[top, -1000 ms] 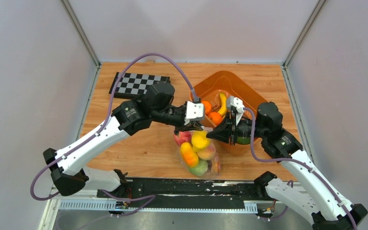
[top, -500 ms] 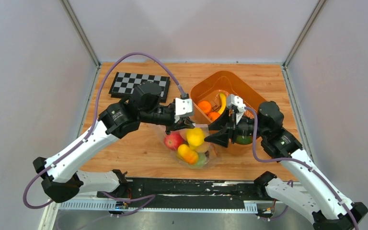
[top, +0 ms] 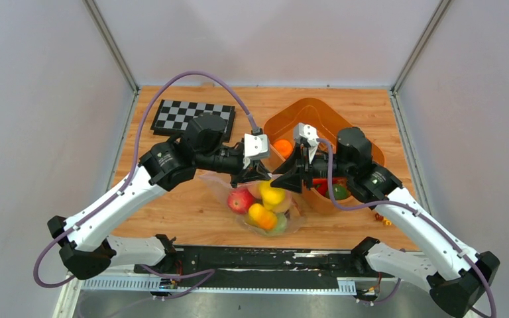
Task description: Place the food in the zip-top bag and seal the zipper
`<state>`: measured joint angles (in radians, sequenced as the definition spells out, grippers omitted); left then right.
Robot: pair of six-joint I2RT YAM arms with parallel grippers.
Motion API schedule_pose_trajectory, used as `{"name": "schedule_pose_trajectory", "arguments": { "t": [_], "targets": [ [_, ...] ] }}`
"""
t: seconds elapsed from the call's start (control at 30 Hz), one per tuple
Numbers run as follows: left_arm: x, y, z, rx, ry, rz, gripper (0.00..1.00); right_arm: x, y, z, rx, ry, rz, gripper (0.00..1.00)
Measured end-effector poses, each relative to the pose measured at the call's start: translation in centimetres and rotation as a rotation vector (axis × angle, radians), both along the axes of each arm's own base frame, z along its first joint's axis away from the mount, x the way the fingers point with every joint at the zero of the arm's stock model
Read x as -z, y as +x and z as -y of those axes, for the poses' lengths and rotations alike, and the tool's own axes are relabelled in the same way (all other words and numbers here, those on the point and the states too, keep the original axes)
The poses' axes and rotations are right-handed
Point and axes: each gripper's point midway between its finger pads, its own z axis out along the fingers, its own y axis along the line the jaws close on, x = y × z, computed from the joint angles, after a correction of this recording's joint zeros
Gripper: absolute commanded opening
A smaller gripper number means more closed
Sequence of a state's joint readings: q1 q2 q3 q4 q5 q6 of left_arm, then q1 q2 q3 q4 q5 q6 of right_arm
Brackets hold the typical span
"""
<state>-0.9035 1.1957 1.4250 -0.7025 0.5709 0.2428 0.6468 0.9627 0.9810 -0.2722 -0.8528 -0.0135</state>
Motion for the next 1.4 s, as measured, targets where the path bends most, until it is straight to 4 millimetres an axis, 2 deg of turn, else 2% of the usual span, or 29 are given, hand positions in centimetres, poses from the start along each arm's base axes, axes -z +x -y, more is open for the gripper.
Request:
{"name": "schedule_pose_trajectory", "arguments": {
  "t": [0.07,0.23,0.5,0.67,1.0,1.17,1.4],
  "targets": [
    [0.0,0.0,0.1,-0.002,-0.003,-0.001,0.0,0.4,0.0,-0.4,-0.013,-0.009,-0.002,0.14],
    [0.4,0.2,0.1,-0.01,0.004,-0.008,0.0,0.5,-0.2,-0.7,-0.027,-0.014,-0.001,0.0],
    [1.1,0.7,-0.2,-0.05,-0.007,0.029,0.01,0.9,-0.2,0.3,0.053,0.011,0.037,0.0],
    [1.4,0.8,-1.3,-0.09,0.0,0.05,0.02,0.8,-0.3,0.9,0.099,0.037,0.045,0.0],
    [2.7,1.5,-3.4,-0.181,0.067,0.082,0.02,1.5,0.8,1.9,0.224,0.071,0.035,0.0],
    [2.6,1.4,-4.9,-0.222,0.076,0.101,0.03,1.3,1.4,2.7,0.298,0.094,0.043,0.0],
    [2.8,1.3,-6.5,-0.272,0.09,0.121,0.03,1.7,1.5,2.5,0.297,0.089,0.02,0.0]
  ]
}}
